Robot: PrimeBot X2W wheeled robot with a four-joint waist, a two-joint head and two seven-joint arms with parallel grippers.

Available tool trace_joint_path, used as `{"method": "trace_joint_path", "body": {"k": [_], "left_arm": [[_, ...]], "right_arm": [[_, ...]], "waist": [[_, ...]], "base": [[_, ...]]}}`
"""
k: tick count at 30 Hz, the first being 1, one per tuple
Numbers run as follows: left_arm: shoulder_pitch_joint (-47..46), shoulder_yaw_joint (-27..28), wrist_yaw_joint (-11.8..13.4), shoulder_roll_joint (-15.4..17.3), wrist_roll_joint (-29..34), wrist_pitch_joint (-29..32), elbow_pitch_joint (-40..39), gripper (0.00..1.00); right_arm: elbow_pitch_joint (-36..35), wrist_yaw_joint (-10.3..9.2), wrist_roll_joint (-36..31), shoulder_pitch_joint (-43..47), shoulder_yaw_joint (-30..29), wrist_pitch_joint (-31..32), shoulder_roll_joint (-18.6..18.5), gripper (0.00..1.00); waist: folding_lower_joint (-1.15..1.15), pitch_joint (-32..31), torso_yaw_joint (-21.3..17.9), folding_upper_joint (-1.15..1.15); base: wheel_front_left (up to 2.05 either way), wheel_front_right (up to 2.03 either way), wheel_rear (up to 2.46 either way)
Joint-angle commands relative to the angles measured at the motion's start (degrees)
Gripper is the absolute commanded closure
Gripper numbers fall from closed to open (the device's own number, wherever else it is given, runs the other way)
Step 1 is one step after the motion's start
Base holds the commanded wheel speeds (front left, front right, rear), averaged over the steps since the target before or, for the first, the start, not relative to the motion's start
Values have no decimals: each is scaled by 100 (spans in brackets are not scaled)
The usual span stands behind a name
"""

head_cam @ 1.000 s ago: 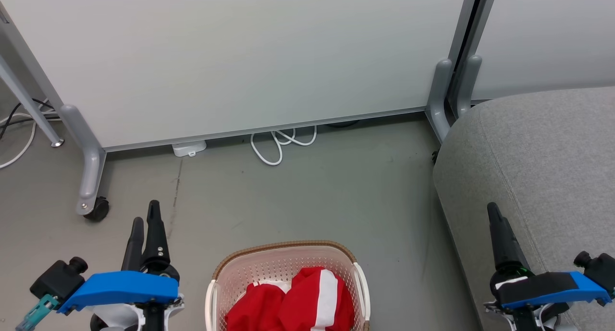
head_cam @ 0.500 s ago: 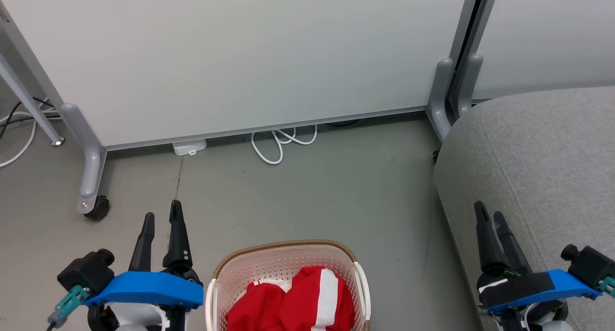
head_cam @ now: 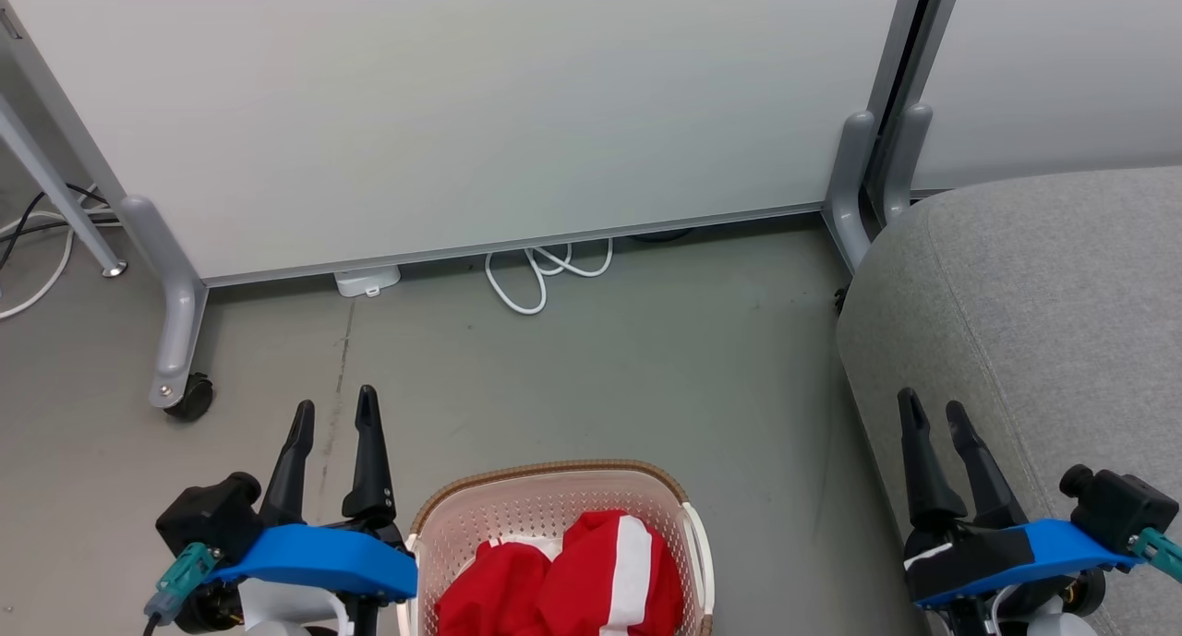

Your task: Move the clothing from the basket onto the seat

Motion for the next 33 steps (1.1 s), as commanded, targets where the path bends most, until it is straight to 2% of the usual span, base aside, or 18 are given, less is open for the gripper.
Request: {"method": "trace_joint_path", "body": {"k": [1, 25, 33], "left_arm": [[-140, -39, 17, 33, 187, -64, -32, 0], [-56, -231, 92, 74, 1474, -379, -138, 0], [-37, -306, -2, 64, 1793, -476, -105, 0]], "right_arm": [[-51, 11, -172, -110, 19, -70, -43, 0], [25, 13, -1412, -100, 77, -387, -52, 0], [56, 14, -1766, -103, 88, -486, -54, 0]], "waist": [[0, 1, 4, 0], [0, 16, 25, 0], [0, 10, 34, 0]], "base": [[0, 0, 0], [0, 0, 0], [0, 0, 0]]}}
